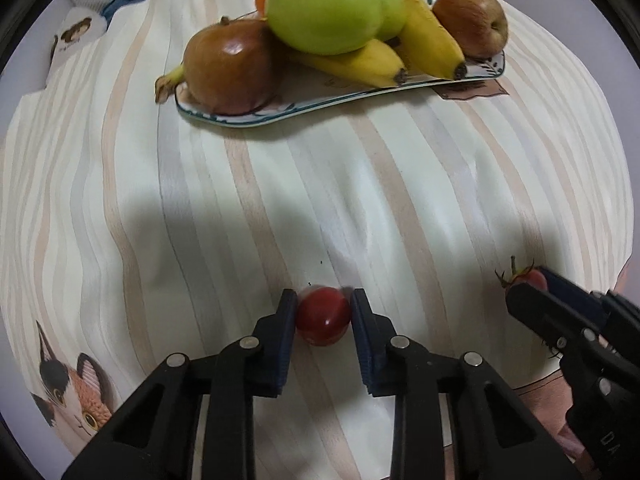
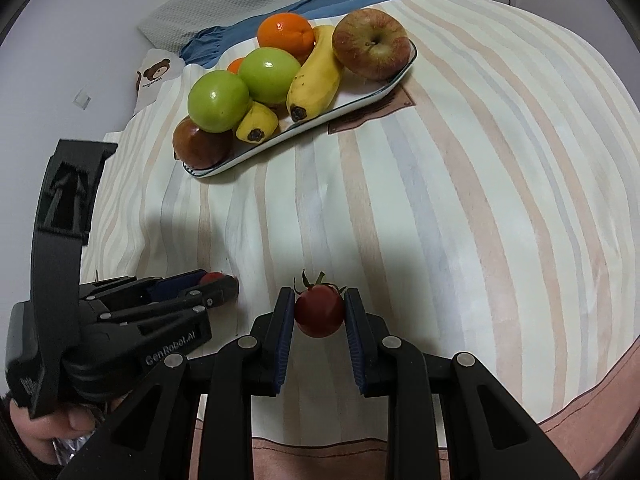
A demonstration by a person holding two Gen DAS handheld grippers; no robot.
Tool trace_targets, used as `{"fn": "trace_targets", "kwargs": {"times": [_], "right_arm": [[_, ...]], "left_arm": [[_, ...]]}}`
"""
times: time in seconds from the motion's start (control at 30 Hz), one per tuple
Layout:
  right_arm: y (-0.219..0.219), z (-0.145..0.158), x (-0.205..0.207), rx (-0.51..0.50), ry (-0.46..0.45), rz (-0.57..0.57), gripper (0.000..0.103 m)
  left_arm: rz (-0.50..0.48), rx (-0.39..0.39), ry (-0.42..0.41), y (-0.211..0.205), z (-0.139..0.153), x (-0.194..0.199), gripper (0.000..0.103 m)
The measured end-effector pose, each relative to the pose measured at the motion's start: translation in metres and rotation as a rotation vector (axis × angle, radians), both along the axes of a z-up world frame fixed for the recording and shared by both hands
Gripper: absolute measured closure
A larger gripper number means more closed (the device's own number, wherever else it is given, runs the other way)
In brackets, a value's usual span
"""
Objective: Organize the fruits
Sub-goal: 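Grasp the stemmed cherry tomato with the right tool while the left tool grasps the other tomato, then carry both cherry tomatoes over the plate with both tools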
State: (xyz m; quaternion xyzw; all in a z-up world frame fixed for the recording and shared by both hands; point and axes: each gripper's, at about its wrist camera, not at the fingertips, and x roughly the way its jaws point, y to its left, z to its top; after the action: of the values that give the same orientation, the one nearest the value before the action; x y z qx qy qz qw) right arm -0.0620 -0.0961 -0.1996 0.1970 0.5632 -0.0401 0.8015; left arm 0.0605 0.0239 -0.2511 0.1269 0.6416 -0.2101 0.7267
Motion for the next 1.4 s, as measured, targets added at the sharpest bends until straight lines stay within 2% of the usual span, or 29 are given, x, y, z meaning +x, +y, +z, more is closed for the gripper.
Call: {"fn": "trace_targets", "kwargs": {"times": [0.17,0.43,0.73,0.93,1.1,1.4], "right_arm": [[-0.004,0.009,0.002,0.003,-0.017,0.001,0.076],[-0.019,0.035,0.017,0.019,-0.077,-0.005,0.076],[-0.042,0.07,0.064,0.051,-0.158,-0.002,0.076],[-0.053,0.08,0.1,0.062,-0.176,0.016,0.076],[-0.047,0.071,0.122,0.084,-0.167,0.057,0.076],[-0.031,0.039,0.153,0.041,-0.111,0.153,0.076]], "left_arm": [[0.013,-0.026,-0.023,-0.005,0.012,-0.002,0.079],[0.062,-0.153,-0.058,-0.005,0.067,0.019,0.079],[0.155,-0.266,0.011,0.005,0.102,0.077,0.079],[0.203,-0.3,0.046,0.014,0.107,0.115,0.079],[0.202,-0.301,0.1,0.009,0.094,0.141,0.079],[0.125,-0.214,0.146,-0.018,0.071,0.175,0.078]]}}
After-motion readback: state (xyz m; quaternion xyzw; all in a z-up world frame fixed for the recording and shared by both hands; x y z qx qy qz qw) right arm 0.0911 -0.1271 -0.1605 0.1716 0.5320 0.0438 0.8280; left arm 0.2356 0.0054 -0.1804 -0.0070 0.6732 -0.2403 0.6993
